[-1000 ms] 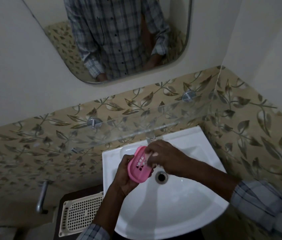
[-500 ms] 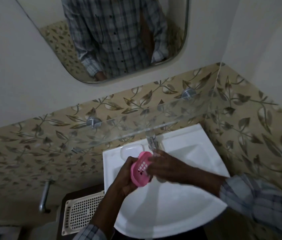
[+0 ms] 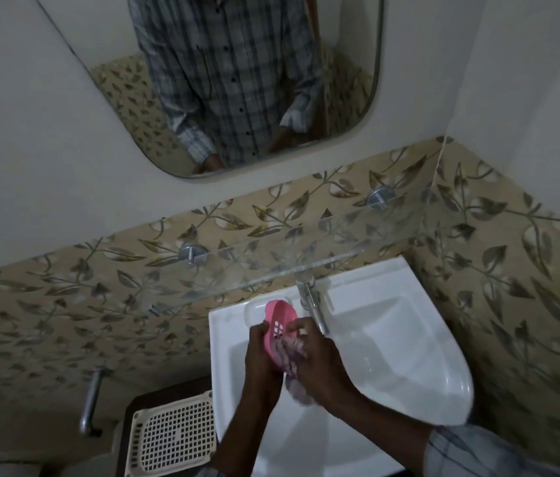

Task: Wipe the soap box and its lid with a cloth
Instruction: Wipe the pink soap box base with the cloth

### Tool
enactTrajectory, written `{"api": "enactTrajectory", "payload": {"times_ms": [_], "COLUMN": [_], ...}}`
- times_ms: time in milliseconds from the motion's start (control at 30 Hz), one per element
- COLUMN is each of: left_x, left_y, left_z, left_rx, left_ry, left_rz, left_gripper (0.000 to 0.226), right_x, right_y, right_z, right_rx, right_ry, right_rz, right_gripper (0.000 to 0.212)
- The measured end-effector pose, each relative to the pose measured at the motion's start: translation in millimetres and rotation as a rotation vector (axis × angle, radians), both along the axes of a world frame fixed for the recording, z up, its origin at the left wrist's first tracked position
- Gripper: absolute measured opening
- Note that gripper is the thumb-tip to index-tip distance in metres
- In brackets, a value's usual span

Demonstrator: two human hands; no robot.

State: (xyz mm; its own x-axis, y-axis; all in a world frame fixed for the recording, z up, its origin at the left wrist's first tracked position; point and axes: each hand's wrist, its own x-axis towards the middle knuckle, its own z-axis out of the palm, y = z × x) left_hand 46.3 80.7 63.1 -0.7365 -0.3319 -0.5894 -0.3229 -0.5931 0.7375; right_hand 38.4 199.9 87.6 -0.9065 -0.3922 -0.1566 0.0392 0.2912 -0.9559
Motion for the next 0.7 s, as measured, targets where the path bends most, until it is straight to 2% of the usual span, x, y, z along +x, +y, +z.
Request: {"api": "enactTrajectory", "payload": {"times_ms": [67, 100, 167, 233, 300, 400, 467, 567, 700], "left_x": [8, 10, 10, 11, 12, 15, 17, 18, 10], "left_y": [8, 12, 14, 17, 19, 22, 21, 23, 30], "left_z": [-3, -1, 0, 4, 1, 1, 1, 1, 5], "left_rx": [-0.040, -0.054, -0.121, -0.245, -0.359, -0.389, -0.405, -0.445, -0.429], "left_ry": [0.096, 0.162, 0.240, 0.273, 0.283, 0.304, 0.337, 0.358, 0.315], "left_rz": [0.004, 0.008, -0.017, -0.075, -0.143, -0.185, -0.186, -0.125, -0.046], "left_gripper": [0.052, 0.048, 0.040, 0.040, 0.039, 0.054, 0.063, 0.056, 0.037], "right_x": [-14, -20, -22, -20, -23, -28, -29, -20, -12], "right_y": [-10, -12, -10, 0, 9, 15, 16, 12, 6], "right_z": [16, 21, 34, 38, 34, 27, 25, 26, 27], "right_rx": [-0.244, -0.329, -0.445, -0.485, -0.407, -0.331, -0.212, -0.040, -0.095], "right_ry": [-0.367, -0.473, -0.554, -0.510, -0.427, -0.404, -0.269, -0.098, -0.037], "right_rz": [-0.236, -0.280, -0.271, -0.184, -0.154, -0.196, -0.174, -0.159, -0.205], "right_gripper": [0.025, 0.018, 0.011, 0.006, 0.016, 0.028, 0.032, 0.044, 0.040]}}
